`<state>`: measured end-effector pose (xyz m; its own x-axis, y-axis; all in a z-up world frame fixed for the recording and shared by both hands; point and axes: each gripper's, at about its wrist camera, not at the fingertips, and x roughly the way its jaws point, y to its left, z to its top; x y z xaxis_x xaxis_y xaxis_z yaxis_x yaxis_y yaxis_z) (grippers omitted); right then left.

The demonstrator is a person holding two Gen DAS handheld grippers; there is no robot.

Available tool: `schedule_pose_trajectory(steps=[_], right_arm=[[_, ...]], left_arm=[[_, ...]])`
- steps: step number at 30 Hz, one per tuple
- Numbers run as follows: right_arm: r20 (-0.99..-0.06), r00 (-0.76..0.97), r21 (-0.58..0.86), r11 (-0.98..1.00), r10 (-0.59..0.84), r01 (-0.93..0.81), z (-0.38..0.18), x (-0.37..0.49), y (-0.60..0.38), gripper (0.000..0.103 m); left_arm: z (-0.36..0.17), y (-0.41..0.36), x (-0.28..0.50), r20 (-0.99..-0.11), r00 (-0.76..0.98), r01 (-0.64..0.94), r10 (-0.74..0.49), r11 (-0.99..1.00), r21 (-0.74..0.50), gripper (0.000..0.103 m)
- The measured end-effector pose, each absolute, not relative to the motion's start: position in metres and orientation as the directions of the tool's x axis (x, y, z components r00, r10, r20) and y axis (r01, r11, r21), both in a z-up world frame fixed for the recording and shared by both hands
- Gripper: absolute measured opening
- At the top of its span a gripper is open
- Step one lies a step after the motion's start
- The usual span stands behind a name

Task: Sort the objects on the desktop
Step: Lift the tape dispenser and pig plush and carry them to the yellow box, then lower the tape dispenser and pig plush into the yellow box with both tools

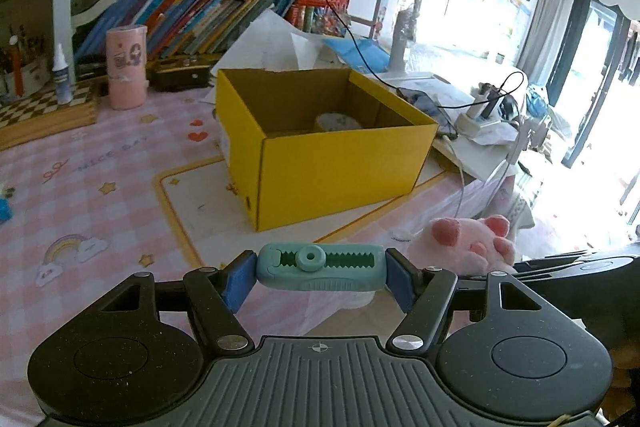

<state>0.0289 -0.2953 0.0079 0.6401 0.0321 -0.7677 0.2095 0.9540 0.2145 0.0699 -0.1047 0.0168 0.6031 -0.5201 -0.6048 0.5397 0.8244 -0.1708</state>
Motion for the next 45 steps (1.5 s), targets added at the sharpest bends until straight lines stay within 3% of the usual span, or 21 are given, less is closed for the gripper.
schedule_pose_trajectory(steps=[11,30,39,45], right_arm=[[-0.772,0.632,0.222,0.961,0.070,0.165,0.006,0.061,-0.332,0.056],[-0.646,0.760,0.190,0.980,0.075,0.065,0.047,0.106,-0.398,0.056],[-0.578,0.809,0.154,0.988,0.107,-0.021,0.070,0.148,-0.419,0.056],[-0.573,0.809,0.107,0.991,0.128,-0.081,0.072,0.192,-0.427,0.056]], left_arm=[[0.022,-0.140,0.087,-0.591,0.638,0.515,-0.493,0.844,-0.147,0.070],[0.052,-0.207,0.135,-0.486,0.758,0.476,-0.434,0.879,-0.042,0.070],[0.043,-0.233,0.168,-0.505,0.775,0.435,-0.379,0.900,-0.007,0.070],[0.026,-0.252,0.194,-0.565,0.749,0.426,-0.345,0.905,0.012,0.070]])
